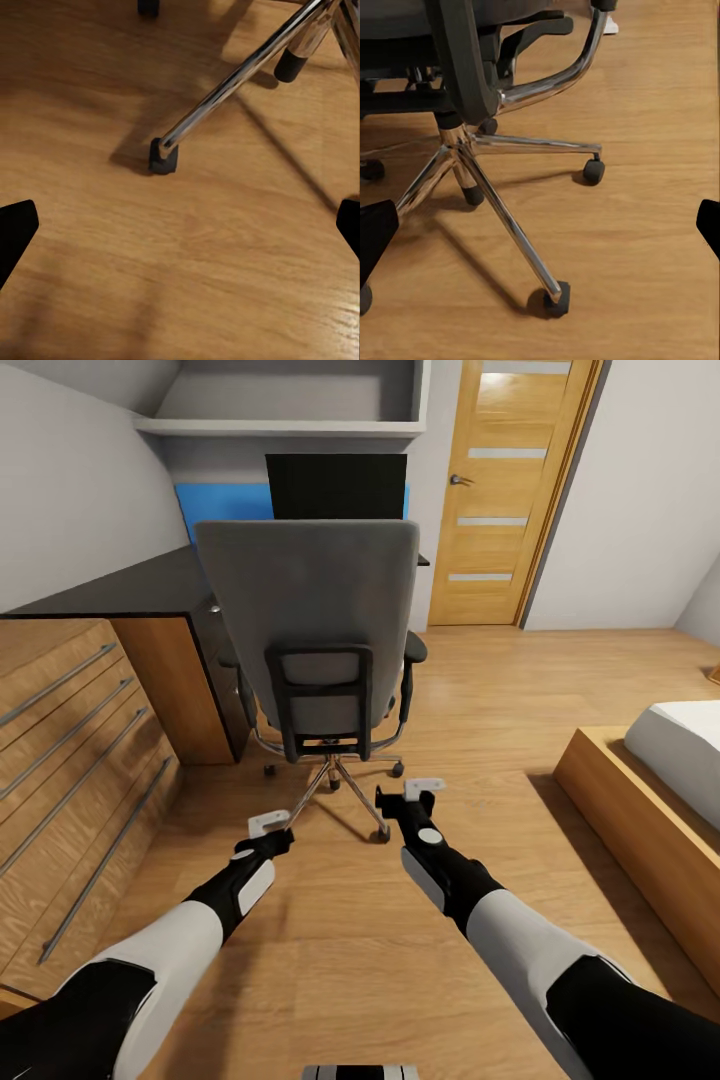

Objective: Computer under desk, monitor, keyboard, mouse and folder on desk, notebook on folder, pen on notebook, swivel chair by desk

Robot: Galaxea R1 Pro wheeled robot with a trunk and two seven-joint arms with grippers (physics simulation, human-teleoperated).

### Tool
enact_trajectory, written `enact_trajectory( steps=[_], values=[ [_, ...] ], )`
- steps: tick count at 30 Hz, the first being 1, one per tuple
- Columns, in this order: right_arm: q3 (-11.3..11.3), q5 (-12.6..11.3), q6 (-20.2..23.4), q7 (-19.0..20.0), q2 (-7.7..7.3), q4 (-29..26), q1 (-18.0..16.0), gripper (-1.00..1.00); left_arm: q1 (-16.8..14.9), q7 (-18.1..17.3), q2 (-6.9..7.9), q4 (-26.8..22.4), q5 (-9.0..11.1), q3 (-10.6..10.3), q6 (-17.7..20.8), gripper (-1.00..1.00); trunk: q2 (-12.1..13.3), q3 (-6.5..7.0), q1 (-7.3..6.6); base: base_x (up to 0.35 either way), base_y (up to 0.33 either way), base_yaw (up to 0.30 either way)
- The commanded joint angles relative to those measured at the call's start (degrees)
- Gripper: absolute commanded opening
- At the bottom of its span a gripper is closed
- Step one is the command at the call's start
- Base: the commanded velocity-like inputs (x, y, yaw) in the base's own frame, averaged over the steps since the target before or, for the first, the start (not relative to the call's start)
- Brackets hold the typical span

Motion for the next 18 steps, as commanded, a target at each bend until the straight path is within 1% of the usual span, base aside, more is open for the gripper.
enact_trajectory(
  steps=[1, 4, 6, 8, 9, 11, 12, 13, 14, 15, 16, 18],
  values=[
    [0.45, -0.6, -0.94, -0.36, -0.04, 0.05, -0.03, 1.0, -0.04, 0.38, 0.08, 0.06, 0.46, -0.49, 0.01, 1.0, -0.02, -0.05, -0.01, 0.0, 0.0, 0.0],
    [0.44, -0.56, -2.83, -0.37, -0.07, 0.09, 0.46, 1.0, -0.06, 0.35, 0.13, 0.24, 0.47, -0.5, 0.01, 1.0, -0.02, -0.05, -0.01, 0.0, 0.0, 0.0],
    [0.52, -0.31, -5.48, -0.37, -0.06, 0.1, 2.63, 1.0, -0.03, 0.35, 0.16, 0.38, 0.43, -0.51, -0.16, 1.0, -0.02, -0.05, -0.01, 0.0, 0.0, 0.0],
    [0.58, -0.24, -6.28, -0.37, -0.06, 0.09, 3.27, 1.0, -0.03, 0.39, 0.16, 0.42, 0.42, -0.51, -0.55, 1.0, -0.02, -0.05, -0.01, 0.0, 0.0, 0.0],
    [0.68, -0.18, -7.15, -0.35, -0.06, 0.08, 3.82, 1.0, -0.02, 0.44, 0.16, 0.54, 0.41, -0.51, -2.42, 1.0, -0.02, -0.05, -0.01, 0.0, 0.0, 0.0],
    [0.72, -0.13, -7.61, -0.33, -0.06, 0.08, 4.06, 1.0, -0.02, 0.41, 0.16, 0.91, 0.41, -0.51, -4.79, 1.0, -0.02, -0.05, -0.01, 0.0, 0.0, 0.0],
    [0.77, -0.04, -8.15, -0.31, -0.06, 0.08, 4.24, 1.0, -0.02, 0.36, 0.16, 1.71, 0.37, -0.51, -7.92, 1.0, -0.02, -0.05, -0.01, 0.0, 0.0, 0.0],
    [0.81, 0.03, -8.46, -0.31, -0.06, 0.08, 4.3, 1.0, -0.02, 0.34, 0.15, 2.24, 0.34, -0.51, -9.65, 1.0, -0.02, -0.05, -0.01, 0.0, 0.0, 0.0],
    [0.93, 0.32, -9.11, -0.3, -0.06, 0.07, 4.4, 1.0, -0.02, 0.3, 0.09, 3.46, 0.27, -0.54, -13.14, 1.0, -0.02, -0.05, -0.01, 0.0, 0.0, 0.0],
    [1.01, 0.56, -9.44, -0.29, -0.06, 0.07, 4.44, 1.0, -0.02, 0.29, 0.05, 4.07, 0.24, -0.57, -14.75, 1.0, -0.02, -0.05, -0.01, 0.0, 0.0, 0.0],
    [1.1, 0.88, -9.74, -0.29, -0.06, 0.07, 4.47, 1.0, -0.02, 0.28, 0.02, 4.61, 0.22, -0.59, -16.14, 1.0, -0.02, -0.05, -0.01, 0.0, 0.0, 0.0],
    [1.34, 2.59, -10.5, -0.32, -0.06, 0.07, 4.53, 1.0, -0.02, 0.22, -0.02, 5.9, 0.17, -0.61, -19.45, 1.0, -0.02, -0.05, -0.01, 0.0, 0.0, 0.0]
  ],
)
